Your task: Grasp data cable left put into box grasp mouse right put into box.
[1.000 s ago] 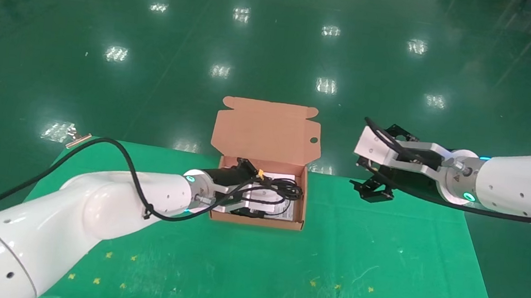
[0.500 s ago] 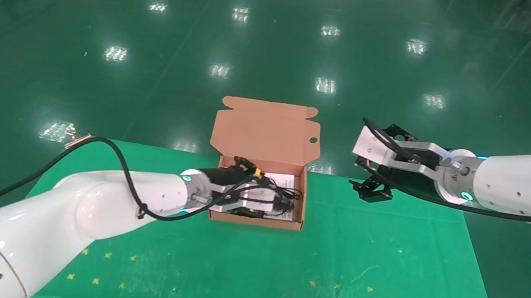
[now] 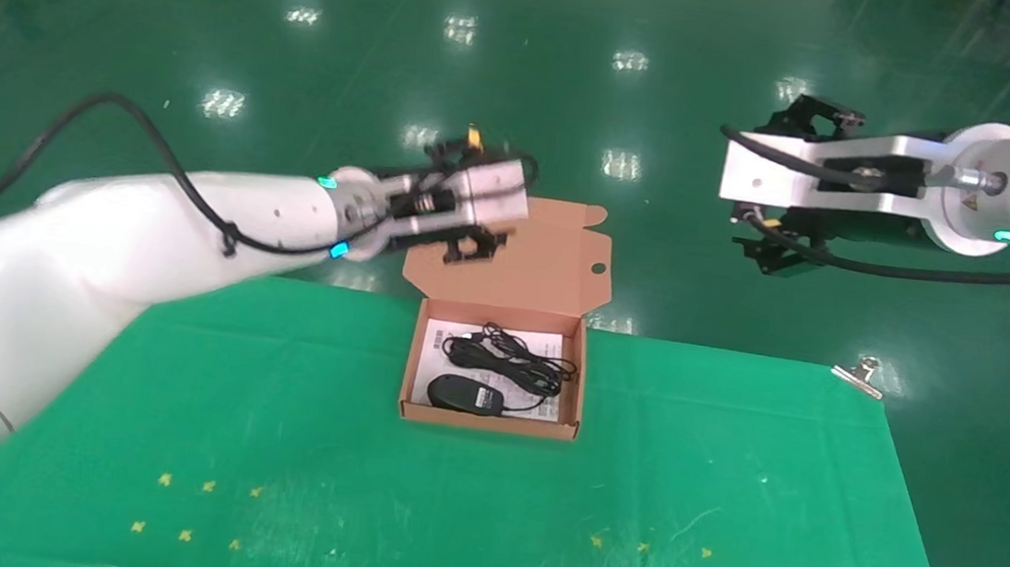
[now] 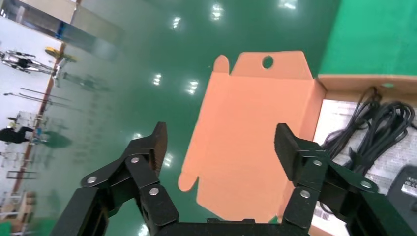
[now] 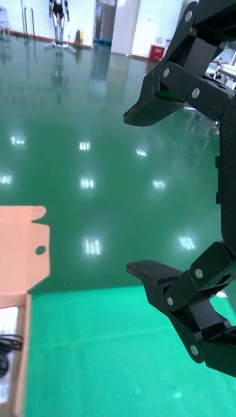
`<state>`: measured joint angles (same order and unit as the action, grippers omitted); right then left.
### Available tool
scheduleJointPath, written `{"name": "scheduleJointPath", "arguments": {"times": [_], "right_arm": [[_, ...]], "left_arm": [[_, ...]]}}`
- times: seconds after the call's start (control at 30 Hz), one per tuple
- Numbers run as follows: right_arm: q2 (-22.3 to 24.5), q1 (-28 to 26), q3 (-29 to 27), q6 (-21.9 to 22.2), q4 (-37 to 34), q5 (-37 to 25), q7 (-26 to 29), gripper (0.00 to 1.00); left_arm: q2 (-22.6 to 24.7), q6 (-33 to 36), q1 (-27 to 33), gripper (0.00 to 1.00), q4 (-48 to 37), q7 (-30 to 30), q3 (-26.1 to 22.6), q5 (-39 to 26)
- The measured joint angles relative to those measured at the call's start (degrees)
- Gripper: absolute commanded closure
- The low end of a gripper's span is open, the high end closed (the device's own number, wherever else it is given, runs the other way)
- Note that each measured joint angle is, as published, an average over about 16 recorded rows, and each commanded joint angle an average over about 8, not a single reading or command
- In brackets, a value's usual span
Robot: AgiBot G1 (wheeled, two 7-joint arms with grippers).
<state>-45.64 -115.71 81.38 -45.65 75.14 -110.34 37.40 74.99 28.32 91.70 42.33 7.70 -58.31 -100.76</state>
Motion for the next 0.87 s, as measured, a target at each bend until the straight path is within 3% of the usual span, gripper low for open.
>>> {"name": "scheduleJointPath", "arguments": {"times": [0.23,0.63,0.87], "right_arm": [[0.5,1.99,-4.21,-4.88,0.6,4.06,-2.74,0.0],[2.67,13.13,-17.26,-12.42,0.14,17.82,-7.87,0.0],[3.3,16.39,-21.09,-14.62,0.01,21.85,-9.37,0.0]], "left_arm": [[-3.13,4.66,-0.97,0.0,1.74,0.94,4.15,5.25],[-11.32,16.37,-7.45,0.0,8.3,1.41,12.62,17.18],[-13.68,19.76,-9.32,0.0,10.19,1.55,15.07,20.62]]}}
